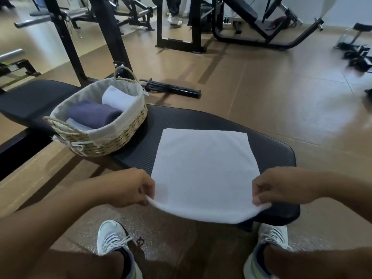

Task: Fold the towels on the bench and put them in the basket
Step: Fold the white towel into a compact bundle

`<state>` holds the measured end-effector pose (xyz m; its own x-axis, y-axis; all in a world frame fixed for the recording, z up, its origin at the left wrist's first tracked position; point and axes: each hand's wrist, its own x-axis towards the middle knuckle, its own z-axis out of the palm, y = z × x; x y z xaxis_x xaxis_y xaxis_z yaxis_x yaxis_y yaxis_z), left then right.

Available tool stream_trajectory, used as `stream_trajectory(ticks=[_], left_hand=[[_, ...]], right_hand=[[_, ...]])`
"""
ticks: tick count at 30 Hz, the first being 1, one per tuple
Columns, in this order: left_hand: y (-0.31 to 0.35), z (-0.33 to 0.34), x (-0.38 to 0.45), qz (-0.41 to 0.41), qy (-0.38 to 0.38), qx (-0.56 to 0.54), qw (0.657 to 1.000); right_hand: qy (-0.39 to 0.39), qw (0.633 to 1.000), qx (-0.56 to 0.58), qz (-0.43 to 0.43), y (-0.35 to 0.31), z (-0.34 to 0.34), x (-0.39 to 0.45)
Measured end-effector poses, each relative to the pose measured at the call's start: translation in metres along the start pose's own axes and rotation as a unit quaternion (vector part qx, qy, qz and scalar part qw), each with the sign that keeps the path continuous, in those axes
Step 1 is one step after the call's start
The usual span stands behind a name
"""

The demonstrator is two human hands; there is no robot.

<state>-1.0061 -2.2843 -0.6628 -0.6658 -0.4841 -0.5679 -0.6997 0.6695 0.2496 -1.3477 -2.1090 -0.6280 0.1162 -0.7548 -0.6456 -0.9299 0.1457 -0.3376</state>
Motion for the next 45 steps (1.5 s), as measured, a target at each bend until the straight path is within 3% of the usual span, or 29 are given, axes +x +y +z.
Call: stream_trajectory(ticks=[2, 4, 7, 9, 15, 18, 23, 29, 32, 37, 41, 45], left_hand=[[0.000, -0.013, 0.010, 0.010, -0.047, -0.027, 0.998], [-0.005, -0.028, 0.027, 0.006, -0.004, -0.100, 0.995], [-0.015, -0.040, 0.063, -0.079, 0.212, -0.170, 0.959], [-0.021, -0.033, 0.085, -0.133, 0.311, -0.199, 0.920], [-0.015, -0.028, 0.122, -0.153, 0.337, -0.243, 0.897], [-0.009, -0.031, 0.131, -0.138, 0.342, -0.276, 0.888], [-0.013, -0.037, 0.135, -0.105, 0.317, -0.360, 0.871], [0.002, -0.047, 0.127, -0.091, 0.237, -0.372, 0.893], [0.006, -0.048, 0.122, -0.084, 0.214, -0.332, 0.915], [0.003, -0.045, 0.116, -0.050, 0.236, -0.333, 0.912], [0.000, -0.041, 0.110, -0.018, 0.295, -0.414, 0.861], [0.003, -0.041, 0.103, -0.021, 0.389, -0.393, 0.833]], right_hand=[[0.024, 0.997, 0.079, 0.007, -0.001, -0.015, 0.012], [0.145, 0.978, 0.142, 0.037, 0.012, -0.030, 0.038], [0.348, 0.909, 0.195, 0.117, 0.045, -0.038, 0.085], [0.384, 0.880, 0.235, 0.153, 0.059, -0.036, 0.105], [0.373, 0.878, 0.227, 0.197, 0.067, -0.044, 0.130], [0.338, 0.897, 0.189, 0.214, 0.066, -0.052, 0.137], [0.327, 0.910, 0.170, 0.189, 0.059, -0.056, 0.132], [0.390, 0.885, 0.227, 0.113, 0.058, -0.047, 0.121], [0.374, 0.887, 0.265, 0.063, 0.051, -0.046, 0.110], [0.319, 0.910, 0.263, 0.019, 0.044, -0.040, 0.087], [0.344, 0.924, 0.164, 0.016, 0.044, -0.036, 0.078], [0.352, 0.927, 0.126, -0.002, 0.045, -0.035, 0.074]])
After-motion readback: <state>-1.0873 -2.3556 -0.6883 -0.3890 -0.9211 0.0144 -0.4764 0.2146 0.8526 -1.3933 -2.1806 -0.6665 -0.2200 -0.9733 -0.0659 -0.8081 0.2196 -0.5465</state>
